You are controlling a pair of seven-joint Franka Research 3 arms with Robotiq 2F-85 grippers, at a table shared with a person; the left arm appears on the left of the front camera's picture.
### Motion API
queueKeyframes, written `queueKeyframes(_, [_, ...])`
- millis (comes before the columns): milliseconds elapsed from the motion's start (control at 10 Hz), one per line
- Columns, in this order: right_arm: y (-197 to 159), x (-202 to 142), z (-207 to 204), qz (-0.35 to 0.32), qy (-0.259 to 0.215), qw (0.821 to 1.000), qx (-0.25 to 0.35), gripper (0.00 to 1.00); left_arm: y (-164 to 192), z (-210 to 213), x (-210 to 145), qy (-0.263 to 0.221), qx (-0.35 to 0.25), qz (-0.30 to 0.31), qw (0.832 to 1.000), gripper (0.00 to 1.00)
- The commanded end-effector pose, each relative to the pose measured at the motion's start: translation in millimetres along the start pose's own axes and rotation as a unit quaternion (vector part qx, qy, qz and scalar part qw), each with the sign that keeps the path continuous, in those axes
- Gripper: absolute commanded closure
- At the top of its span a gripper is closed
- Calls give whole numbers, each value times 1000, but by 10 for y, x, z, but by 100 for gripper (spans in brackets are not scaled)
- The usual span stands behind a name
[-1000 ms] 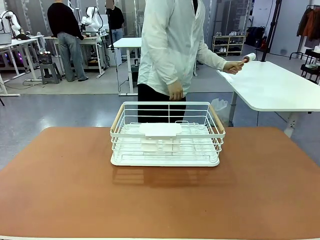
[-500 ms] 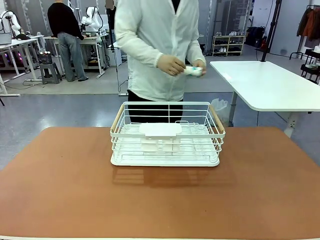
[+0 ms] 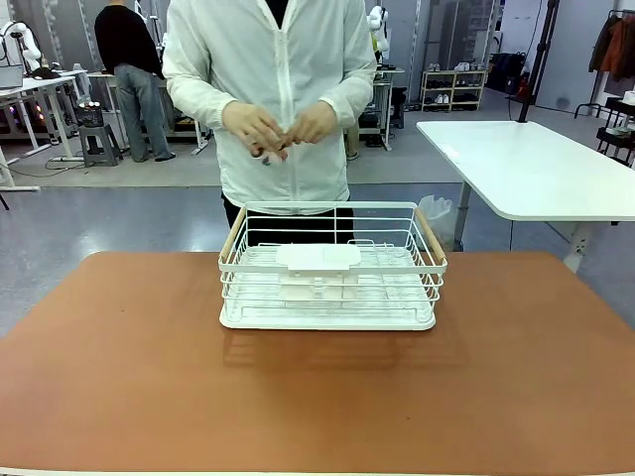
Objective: Clean the table.
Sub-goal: Pick up the Lint Roller when the human hands it over.
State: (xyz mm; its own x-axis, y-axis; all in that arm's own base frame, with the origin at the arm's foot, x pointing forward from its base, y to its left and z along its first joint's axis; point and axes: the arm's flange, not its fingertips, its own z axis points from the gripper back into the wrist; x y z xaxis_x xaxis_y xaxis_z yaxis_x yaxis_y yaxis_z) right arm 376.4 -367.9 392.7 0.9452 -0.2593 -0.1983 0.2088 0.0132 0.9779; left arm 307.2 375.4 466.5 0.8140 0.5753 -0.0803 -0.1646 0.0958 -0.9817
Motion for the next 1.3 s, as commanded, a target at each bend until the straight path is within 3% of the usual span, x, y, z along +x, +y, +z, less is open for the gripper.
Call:
queueKeyframes(0, [43, -32, -16, -2, -3, 1000, -5, 0, 1, 33, -15, -1, 4, -4, 1000, 0])
queueKeyframes(1200, [43, -32, -16, -2, -3, 1000, -5, 0, 1, 33, -15, -1, 4, -4, 1000, 0])
